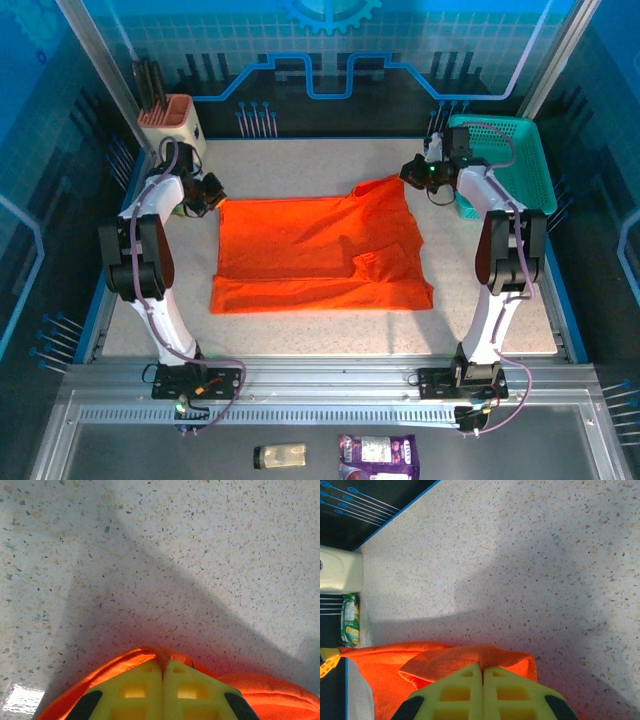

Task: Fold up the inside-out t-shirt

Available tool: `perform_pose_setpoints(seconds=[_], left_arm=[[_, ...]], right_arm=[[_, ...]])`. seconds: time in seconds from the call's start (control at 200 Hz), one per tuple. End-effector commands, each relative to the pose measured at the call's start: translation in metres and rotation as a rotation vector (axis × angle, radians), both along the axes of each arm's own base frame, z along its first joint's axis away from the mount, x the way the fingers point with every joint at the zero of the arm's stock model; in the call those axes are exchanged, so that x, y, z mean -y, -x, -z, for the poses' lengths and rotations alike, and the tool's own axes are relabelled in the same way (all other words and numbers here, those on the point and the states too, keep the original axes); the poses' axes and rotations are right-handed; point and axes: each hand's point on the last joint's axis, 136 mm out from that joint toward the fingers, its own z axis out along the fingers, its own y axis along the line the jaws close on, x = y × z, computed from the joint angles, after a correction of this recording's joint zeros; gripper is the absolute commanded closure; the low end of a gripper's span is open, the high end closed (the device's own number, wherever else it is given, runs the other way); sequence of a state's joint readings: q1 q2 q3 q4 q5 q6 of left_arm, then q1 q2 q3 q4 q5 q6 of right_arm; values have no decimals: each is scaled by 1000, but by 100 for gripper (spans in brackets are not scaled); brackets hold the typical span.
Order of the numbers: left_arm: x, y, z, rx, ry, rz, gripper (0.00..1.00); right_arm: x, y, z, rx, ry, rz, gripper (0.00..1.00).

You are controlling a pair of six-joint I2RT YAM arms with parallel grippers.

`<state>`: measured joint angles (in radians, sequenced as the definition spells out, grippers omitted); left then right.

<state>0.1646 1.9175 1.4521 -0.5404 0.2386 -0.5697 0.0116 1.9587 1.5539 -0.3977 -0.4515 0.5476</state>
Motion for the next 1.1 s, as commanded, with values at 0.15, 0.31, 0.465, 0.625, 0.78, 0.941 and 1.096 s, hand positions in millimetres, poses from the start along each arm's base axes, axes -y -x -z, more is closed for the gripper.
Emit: perform_pose_setpoints(seconds=[0.15, 0.31, 0.465, 0.625, 0.78, 0.941, 1.096], left_arm=[[5, 23, -26, 46, 21, 29, 100], [12, 47, -27, 46, 36, 37, 100], [15, 71, -24, 29, 17, 56, 100], [18, 98, -17, 11, 12, 56, 100], [22, 122, -5, -20, 14, 53, 100], [22, 146, 6, -50, 2, 39, 100], [20, 161, 13, -77, -8, 19, 100]], right_arm=[[7, 52, -30, -17, 15, 7, 100], [8, 87, -27, -54, 21, 9, 100], [9, 121, -18, -75, 28, 15, 100], [9, 152, -4, -119, 31, 14, 100], [11, 179, 7, -156, 41, 18, 100], [13, 202, 15, -184, 49, 27, 100], [14, 223, 23, -211, 52, 31, 100]])
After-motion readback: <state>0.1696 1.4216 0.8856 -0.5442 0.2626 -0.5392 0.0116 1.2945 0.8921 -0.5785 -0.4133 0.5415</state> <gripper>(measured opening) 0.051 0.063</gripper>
